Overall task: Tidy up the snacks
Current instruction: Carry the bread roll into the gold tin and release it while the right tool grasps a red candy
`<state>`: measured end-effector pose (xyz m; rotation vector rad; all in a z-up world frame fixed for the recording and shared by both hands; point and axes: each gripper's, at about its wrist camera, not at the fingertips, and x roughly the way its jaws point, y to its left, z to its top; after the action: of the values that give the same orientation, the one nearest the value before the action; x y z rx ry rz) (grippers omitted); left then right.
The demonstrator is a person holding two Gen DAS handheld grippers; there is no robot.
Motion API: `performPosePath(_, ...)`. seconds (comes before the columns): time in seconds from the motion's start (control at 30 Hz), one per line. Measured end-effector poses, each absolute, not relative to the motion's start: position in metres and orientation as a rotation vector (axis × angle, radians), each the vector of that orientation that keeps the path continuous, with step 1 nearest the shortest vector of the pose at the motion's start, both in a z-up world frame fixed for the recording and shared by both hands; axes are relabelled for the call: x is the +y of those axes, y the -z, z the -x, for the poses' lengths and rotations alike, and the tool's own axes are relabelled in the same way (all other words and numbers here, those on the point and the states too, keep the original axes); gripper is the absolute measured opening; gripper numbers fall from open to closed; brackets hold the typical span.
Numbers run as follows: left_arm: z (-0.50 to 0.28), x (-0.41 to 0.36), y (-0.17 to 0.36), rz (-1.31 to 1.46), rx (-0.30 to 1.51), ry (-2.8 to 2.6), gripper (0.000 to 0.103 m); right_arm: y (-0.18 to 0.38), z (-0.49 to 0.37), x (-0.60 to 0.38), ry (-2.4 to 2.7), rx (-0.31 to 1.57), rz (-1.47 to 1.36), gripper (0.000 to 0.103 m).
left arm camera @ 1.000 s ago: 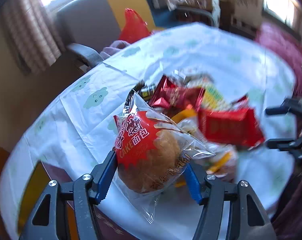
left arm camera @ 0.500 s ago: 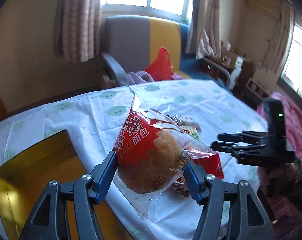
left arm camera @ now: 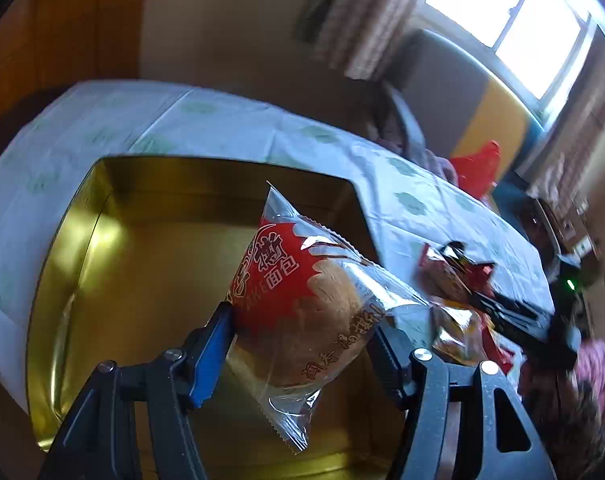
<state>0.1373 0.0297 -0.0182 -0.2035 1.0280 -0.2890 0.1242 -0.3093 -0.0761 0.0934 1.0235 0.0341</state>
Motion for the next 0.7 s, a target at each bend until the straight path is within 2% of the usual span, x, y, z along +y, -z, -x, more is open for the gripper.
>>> performPosePath(0.3,-0.182,0.003,0.034,0.168,1.02,0.189,0.066,0.064,-0.099,-0.322,0.011,0.954,-0.158,0.043)
performPosePath(0.43,-0.194,0.004,0.032,0.211,1.021,0.233,0.072,0.054,-0.089,-0.326,0.025,0.92,-0.17,0.043)
performPosePath(0.7,-0.168,0.009,0.023,0.154,0.992,0.182,0.073,0.035,-0.075,-0.327,0.03,0.856,-0.203,0.043)
